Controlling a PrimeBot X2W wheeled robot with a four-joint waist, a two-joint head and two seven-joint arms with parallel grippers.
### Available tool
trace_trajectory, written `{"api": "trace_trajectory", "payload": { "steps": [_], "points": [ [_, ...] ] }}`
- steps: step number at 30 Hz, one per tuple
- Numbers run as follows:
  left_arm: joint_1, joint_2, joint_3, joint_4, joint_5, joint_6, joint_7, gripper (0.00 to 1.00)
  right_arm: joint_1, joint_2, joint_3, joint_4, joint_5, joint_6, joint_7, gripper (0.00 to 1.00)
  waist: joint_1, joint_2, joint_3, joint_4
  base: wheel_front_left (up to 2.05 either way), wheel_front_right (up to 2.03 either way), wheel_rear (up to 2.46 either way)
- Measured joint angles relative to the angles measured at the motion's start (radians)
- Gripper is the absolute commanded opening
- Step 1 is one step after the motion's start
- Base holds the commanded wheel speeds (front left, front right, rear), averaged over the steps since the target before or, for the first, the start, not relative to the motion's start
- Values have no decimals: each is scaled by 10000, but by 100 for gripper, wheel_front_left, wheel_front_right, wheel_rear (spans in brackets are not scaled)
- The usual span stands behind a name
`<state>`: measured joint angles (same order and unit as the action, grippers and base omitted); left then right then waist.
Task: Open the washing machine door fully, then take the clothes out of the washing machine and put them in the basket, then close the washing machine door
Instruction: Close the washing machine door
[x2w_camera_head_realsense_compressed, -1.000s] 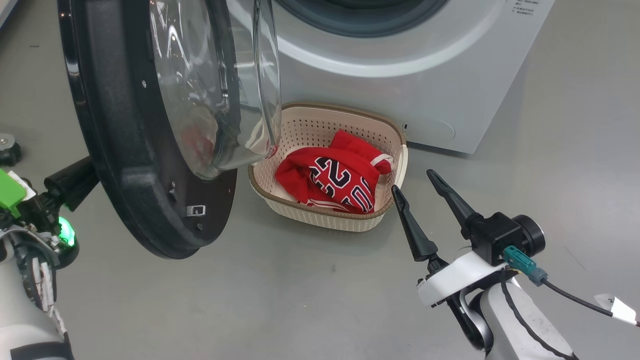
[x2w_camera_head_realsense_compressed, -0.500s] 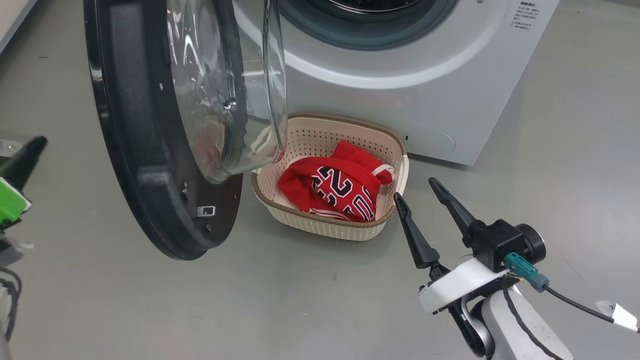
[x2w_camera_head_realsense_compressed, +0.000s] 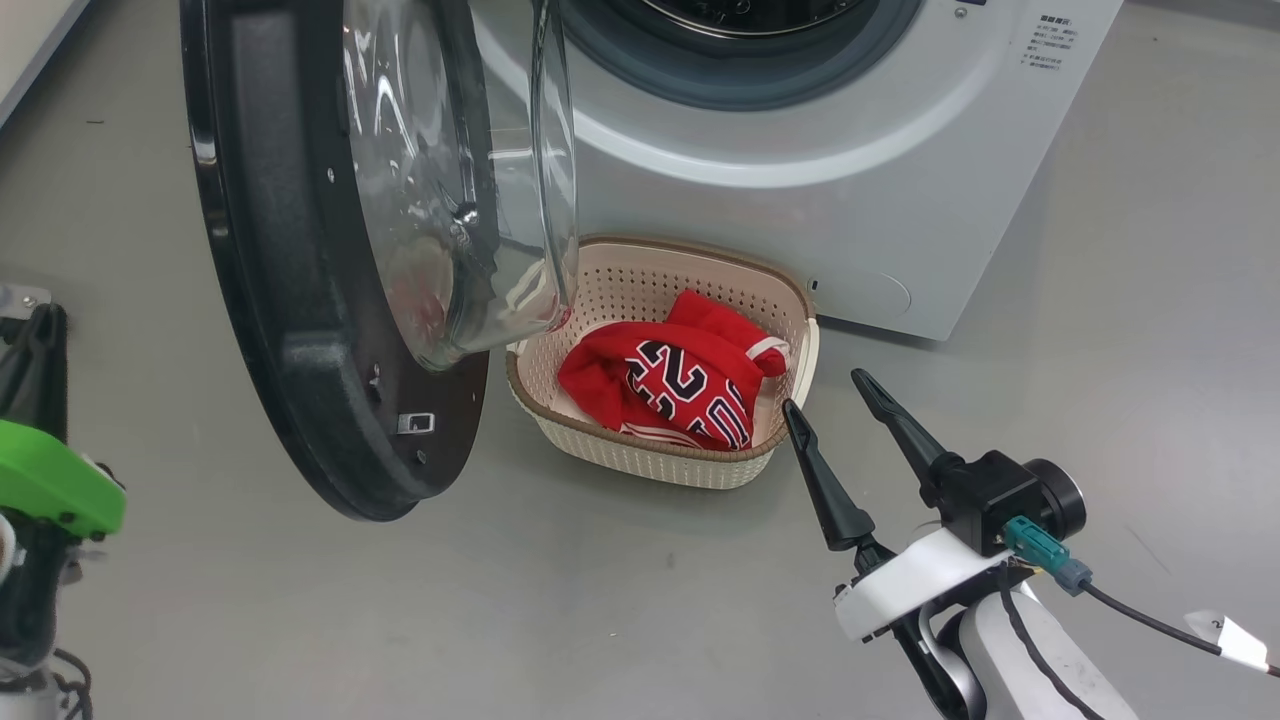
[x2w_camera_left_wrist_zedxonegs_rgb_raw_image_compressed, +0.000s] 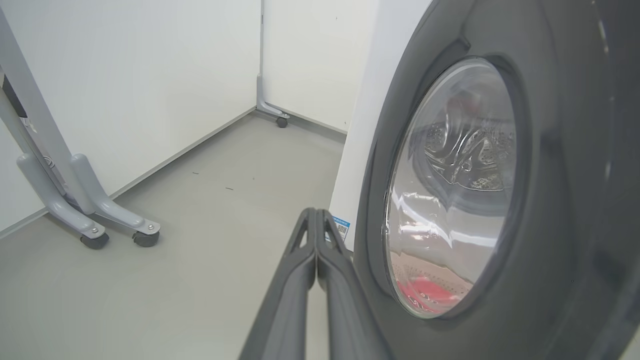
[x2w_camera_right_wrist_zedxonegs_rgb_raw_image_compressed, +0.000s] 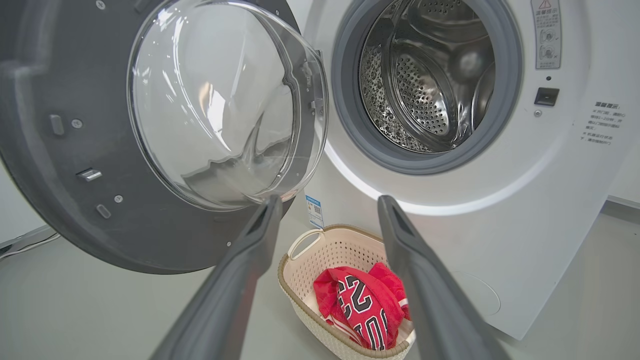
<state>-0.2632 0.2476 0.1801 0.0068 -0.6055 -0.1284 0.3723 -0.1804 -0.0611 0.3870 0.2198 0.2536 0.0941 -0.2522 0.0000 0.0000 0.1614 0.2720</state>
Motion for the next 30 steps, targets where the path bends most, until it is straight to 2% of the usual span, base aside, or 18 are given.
{"api": "trace_trajectory", "payload": {
  "steps": [11,12,13,14,21,30],
  "points": [
    [1196,-40,-529,226,823,0,-2347,0,61,8,73,2,0,2,0,100,0,0,-105,60,0,0,0],
    [1287,-50,-589,263,859,0,-2506,17,62,8,75,2,0,2,0,100,0,0,-113,64,0,0,0],
    [1373,-42,-646,270,982,0,-2715,81,63,8,79,2,0,2,0,100,0,0,-120,68,0,0,0],
    [1424,-40,-721,311,961,0,-2784,100,63,8,82,2,0,2,0,100,0,0,-124,70,0,0,0],
    [1652,61,-1220,481,1045,0,-3578,100,65,12,75,-21,4,0,0,100,0,0,-99,61,0,0,0],
    [1742,136,-1348,840,1055,0,-4194,100,66,13,38,-86,15,-2,0,100,0,0,5,41,0,0,0]
  ]
}}
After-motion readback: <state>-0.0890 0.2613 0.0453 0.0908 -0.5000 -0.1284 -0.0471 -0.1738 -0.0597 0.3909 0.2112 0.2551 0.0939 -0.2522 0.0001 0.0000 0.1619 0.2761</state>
